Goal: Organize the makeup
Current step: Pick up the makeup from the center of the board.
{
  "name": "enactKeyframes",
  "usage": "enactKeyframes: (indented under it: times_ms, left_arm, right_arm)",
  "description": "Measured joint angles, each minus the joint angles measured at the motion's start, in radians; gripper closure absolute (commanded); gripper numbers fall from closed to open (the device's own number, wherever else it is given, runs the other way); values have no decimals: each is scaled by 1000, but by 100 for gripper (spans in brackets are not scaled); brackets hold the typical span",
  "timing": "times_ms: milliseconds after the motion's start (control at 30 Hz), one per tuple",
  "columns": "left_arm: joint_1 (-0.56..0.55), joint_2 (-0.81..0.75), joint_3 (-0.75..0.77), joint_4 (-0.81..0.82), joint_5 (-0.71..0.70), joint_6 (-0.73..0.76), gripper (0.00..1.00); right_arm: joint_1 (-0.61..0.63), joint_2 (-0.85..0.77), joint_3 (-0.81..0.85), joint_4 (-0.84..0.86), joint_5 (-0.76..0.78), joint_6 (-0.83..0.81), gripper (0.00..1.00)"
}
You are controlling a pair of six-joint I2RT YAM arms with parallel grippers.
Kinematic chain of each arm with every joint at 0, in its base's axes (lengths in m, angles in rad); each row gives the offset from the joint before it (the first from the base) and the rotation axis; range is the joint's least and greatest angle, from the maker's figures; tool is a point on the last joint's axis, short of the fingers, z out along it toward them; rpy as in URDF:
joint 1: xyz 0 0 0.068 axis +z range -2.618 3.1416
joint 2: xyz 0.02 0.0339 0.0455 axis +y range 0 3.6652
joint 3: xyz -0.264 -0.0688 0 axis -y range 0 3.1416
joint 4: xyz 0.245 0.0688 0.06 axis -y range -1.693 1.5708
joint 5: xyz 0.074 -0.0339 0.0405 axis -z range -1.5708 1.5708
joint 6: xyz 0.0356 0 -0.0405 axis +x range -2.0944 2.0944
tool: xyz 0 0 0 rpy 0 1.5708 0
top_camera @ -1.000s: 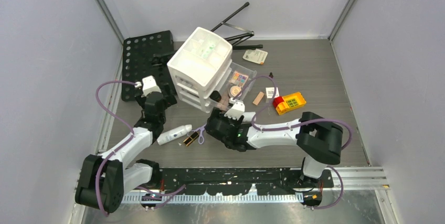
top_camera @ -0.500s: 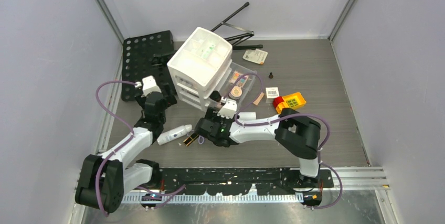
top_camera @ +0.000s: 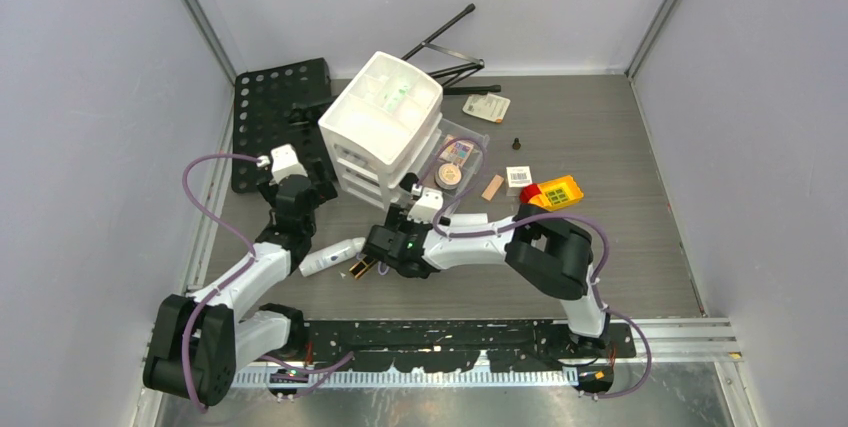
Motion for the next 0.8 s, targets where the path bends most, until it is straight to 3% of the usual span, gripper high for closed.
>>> enactKeyframes:
  times_ms: [467,800]
  left_arm:
    - [0,0,0,0,0,0,4]
    - [0,0,0,0,1,0,4]
  right_arm:
    - [0,38,55,-131,-18,-3,21]
    - [0,-13,-29,-196,-5,27,31]
